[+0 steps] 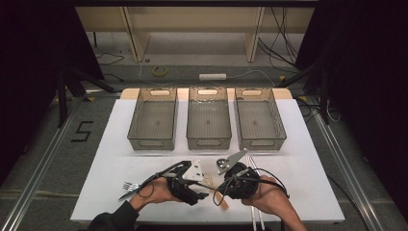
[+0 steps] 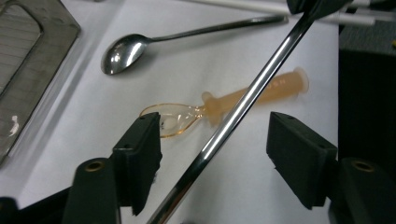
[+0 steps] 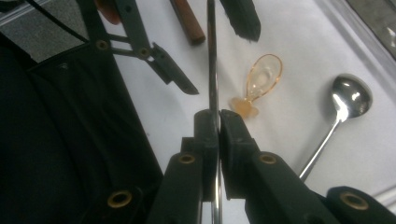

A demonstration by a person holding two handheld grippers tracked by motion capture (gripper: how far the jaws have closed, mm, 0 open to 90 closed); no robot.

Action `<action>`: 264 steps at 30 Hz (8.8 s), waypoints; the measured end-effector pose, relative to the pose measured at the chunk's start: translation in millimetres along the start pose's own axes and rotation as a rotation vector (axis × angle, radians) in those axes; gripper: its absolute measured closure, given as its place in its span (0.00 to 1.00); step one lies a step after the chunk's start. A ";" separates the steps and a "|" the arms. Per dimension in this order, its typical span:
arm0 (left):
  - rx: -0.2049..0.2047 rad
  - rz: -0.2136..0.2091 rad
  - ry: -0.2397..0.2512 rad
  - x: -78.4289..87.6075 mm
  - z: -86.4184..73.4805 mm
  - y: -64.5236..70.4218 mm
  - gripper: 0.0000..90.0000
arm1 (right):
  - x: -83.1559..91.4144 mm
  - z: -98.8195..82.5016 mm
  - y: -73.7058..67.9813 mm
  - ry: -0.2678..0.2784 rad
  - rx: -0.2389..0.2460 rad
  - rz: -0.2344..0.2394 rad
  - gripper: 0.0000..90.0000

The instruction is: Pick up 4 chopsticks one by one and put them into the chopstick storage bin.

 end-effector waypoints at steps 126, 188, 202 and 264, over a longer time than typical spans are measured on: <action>0.749 0.492 -0.025 94.2 -54.8 -209.3 0.92 | 22.8 -92.8 81.5 -0.075 -0.390 -0.204 0.39; 0.602 0.353 0.203 87.0 -73.8 -52.2 0.20 | -7.6 -98.9 95.8 -0.252 -0.483 -0.199 0.70; 0.590 0.340 0.201 82.9 -76.3 -40.4 0.20 | -14.0 -96.7 97.2 -0.281 -0.474 -0.221 0.83; 0.403 0.201 0.175 54.2 -42.3 -26.5 0.21 | 14.3 -35.9 49.4 -0.157 -0.157 -0.174 0.96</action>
Point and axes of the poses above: each handheld gripper's, and its own axes: x roughly backward along the jaws, z roughly out of its top, y roughly to its right, the point moved 2 cm from there along -x, roughly forward along the jaws, and after that the axes turned 1 degree about -x, right-handed, at the moved point
